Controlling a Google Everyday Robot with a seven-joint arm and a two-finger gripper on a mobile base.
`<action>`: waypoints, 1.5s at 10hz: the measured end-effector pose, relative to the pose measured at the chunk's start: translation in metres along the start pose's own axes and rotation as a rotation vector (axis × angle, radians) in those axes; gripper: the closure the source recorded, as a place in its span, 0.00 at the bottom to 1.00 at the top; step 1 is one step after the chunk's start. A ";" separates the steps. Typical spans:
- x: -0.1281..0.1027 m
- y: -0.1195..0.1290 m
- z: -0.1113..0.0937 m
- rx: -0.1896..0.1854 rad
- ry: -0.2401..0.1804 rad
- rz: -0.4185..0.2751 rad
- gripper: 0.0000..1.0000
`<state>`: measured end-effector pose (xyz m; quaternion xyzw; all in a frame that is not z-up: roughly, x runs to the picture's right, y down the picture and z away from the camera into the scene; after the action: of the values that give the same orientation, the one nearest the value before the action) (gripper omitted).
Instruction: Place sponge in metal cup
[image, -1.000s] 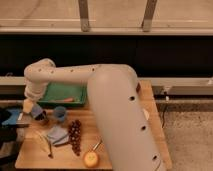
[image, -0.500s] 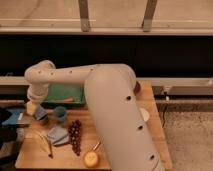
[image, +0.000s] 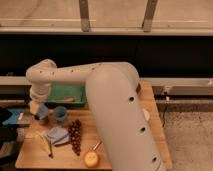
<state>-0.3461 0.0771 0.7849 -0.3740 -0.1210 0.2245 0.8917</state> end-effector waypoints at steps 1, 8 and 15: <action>0.002 -0.002 0.000 0.004 0.008 0.004 1.00; 0.007 -0.002 0.009 -0.011 0.061 0.005 0.53; -0.006 0.004 0.014 -0.067 0.033 -0.028 0.30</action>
<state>-0.3580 0.0855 0.7919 -0.4056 -0.1190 0.2016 0.8835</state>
